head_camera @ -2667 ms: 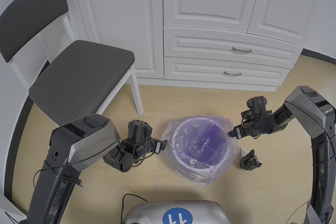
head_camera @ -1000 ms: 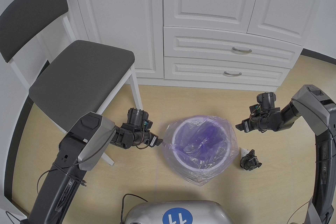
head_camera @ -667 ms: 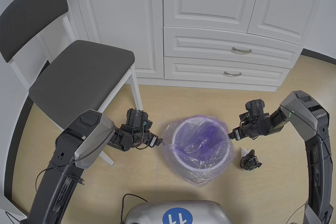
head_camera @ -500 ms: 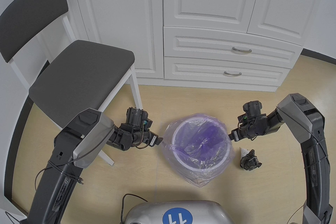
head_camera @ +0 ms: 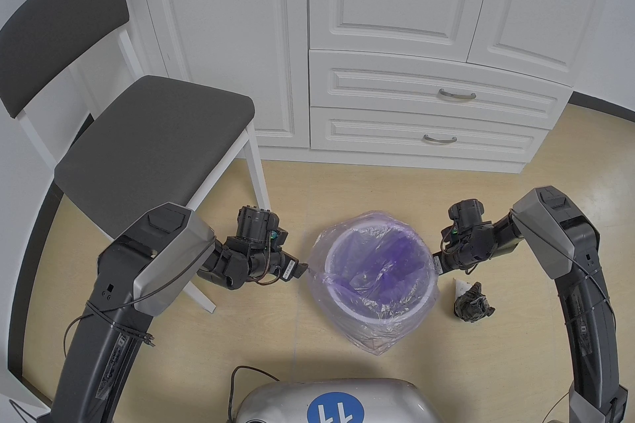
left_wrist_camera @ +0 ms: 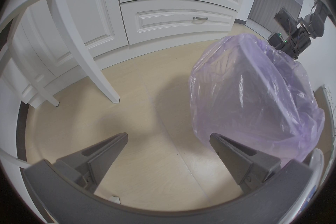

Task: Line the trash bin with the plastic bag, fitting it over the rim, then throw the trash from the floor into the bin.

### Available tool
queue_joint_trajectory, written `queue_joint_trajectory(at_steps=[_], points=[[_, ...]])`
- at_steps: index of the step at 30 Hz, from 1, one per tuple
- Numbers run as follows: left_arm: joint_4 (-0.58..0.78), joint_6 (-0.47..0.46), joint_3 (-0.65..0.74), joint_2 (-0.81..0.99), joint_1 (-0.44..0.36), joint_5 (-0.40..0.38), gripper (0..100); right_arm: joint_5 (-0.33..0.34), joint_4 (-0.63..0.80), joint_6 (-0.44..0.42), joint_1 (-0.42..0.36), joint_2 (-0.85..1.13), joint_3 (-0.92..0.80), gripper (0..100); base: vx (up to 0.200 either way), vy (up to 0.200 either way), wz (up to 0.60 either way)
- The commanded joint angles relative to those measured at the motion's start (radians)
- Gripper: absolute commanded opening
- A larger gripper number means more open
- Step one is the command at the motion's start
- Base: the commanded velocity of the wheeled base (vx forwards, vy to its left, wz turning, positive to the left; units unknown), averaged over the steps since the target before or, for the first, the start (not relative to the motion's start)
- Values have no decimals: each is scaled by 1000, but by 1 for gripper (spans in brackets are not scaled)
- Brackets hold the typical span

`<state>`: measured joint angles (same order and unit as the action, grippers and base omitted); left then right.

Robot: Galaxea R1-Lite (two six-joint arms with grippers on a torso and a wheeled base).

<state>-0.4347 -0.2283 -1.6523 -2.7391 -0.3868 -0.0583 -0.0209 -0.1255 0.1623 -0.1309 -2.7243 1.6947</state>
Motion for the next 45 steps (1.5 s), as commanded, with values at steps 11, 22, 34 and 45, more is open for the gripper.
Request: queue_joint_trajectory(at_steps=[11,22,34,45], points=[[-529,119,664,273,17,106,100,-183,-206,16,-19,351,-293,100,0,0,0],[-1016,158,1166,452,172,0,100,-172,-577,43,-266,621,-710,100,0,0,0],[-1092,149,1207,449,158,0,100,-129,-597,46,-306,538,-819,100,0,0,0],[-1101,145,1215,454,157,-3,100,-205,-806,183,-277,322,-780,100,0,0,0]])
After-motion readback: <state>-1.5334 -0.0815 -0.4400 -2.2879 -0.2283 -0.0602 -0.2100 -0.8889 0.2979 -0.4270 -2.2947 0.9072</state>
